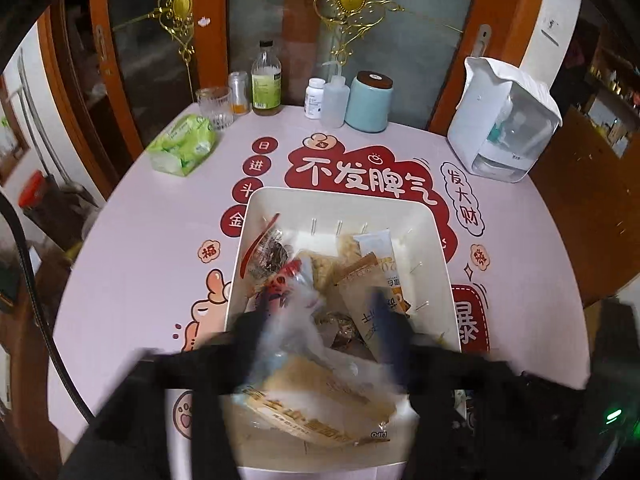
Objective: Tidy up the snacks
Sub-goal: 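Lower both packs into the white tray and open both tools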
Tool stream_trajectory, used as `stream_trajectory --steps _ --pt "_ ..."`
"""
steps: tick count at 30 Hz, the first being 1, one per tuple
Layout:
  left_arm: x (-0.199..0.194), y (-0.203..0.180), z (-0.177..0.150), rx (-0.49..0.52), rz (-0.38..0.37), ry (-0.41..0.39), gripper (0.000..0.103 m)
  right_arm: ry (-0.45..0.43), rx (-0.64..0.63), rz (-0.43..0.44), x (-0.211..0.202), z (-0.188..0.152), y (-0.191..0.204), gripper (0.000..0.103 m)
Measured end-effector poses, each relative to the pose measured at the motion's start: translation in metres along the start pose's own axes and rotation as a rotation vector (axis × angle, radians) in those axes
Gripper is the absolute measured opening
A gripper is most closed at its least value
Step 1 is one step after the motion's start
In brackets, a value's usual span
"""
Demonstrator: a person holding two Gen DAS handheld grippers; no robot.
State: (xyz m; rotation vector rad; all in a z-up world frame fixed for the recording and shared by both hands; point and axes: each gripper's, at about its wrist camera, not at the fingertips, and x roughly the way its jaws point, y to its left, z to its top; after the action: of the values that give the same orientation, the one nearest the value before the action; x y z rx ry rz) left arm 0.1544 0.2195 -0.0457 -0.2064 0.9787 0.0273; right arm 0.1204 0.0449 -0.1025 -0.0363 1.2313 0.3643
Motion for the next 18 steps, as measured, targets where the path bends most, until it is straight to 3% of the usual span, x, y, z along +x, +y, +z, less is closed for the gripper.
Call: stream_trajectory --steps 1,3,5,6,18 --pt "0.000 0.002 -0.001 -0.003 -0.003 -0.006 0.092 0.018 0.005 -0.016 0.006 -0.001 0.002 0.040" --pt "-0.002 0.005 -0.003 0.015 -0.012 -0.024 0.092 0.013 -0.003 -0.036 0.010 -0.004 0.007 0.048" --pt "-0.001 0.006 -0.003 0.047 -0.010 -0.024 0.092 -0.011 -0.013 -0.054 0.009 -0.007 0.013 0.073" --pt "-0.001 0.006 -0.003 0.058 -0.006 -0.022 0.092 -0.023 -0.015 -0.061 0.008 -0.006 0.014 0.077" --pt "0.008 0.019 -0.013 0.059 -0.025 0.036 0.092 -0.047 0.029 -0.080 0.000 -0.010 0.020 0.078"
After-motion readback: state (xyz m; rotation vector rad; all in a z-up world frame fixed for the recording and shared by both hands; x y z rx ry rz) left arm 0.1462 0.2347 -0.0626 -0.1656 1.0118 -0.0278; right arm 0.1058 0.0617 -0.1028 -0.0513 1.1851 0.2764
